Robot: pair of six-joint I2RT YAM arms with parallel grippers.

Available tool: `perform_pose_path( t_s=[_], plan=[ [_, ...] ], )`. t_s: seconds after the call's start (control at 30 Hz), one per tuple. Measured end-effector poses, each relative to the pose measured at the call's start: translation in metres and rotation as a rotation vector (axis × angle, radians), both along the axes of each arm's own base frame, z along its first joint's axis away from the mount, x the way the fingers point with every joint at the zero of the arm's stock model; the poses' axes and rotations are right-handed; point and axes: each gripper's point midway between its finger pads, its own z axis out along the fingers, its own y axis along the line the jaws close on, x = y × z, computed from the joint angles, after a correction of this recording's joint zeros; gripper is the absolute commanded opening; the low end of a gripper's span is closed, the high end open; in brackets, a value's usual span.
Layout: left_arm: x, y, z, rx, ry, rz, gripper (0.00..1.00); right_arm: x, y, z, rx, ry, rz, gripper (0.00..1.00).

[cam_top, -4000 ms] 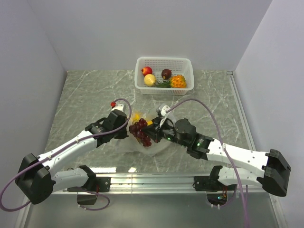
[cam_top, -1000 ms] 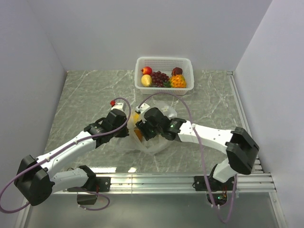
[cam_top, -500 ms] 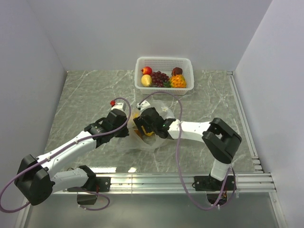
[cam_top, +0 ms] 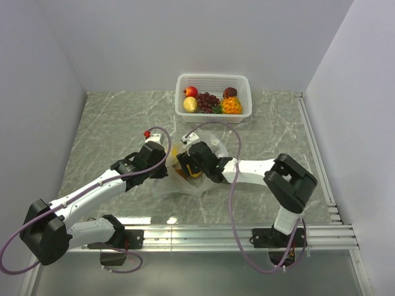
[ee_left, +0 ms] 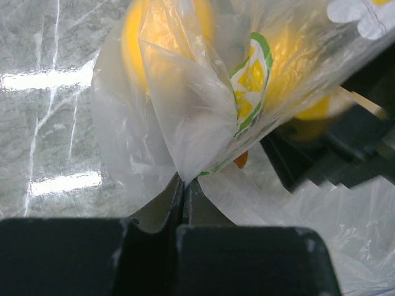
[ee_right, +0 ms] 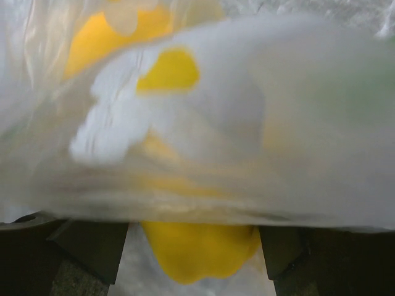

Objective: Untie the knot of the plastic bag and take out the fruit

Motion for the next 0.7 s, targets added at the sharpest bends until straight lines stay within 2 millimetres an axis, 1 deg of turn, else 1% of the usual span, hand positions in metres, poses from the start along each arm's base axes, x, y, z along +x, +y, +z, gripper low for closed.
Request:
perform_pose_path(
  t_s=[0.03, 0.07, 0.17, 0.3, 0.43, 0.53, 0.7],
  plan=[
    [0.000, 0.000, 0.000, 0.000, 0.000, 0.000, 0.02, -0.004, -0.003, 0.002, -0.001, 0.004, 0.009, 0.05],
    [0.000, 0.000, 0.000, 0.000, 0.000, 0.000, 0.02, -0.008, -0.006, 0.005, 0.000, 0.006, 0.020, 0.00],
    [0.000, 0.000, 0.000, 0.002, 0.000, 0.001, 0.02, -0.018, -0.010, 0.022, 0.030, -0.001, 0.049, 0.00],
    [0.000, 0.002, -0.001, 0.011, 0.000, 0.007, 0.02, -0.033, -0.012, 0.053, 0.107, -0.024, 0.104, 0.00],
    [0.000, 0.004, -0.001, 0.017, -0.001, 0.013, 0.02, -0.052, -0.005, 0.089, 0.203, -0.041, 0.206, 0.00],
    [0.000, 0.005, -0.002, 0.021, 0.002, 0.013, 0.01, -0.066, 0.000, 0.112, 0.268, -0.048, 0.286, 0.00],
    [-0.002, 0.006, -0.003, 0.026, 0.009, 0.012, 0.02, -0.085, 0.005, 0.143, 0.349, -0.064, 0.376, 0.00]
  ],
)
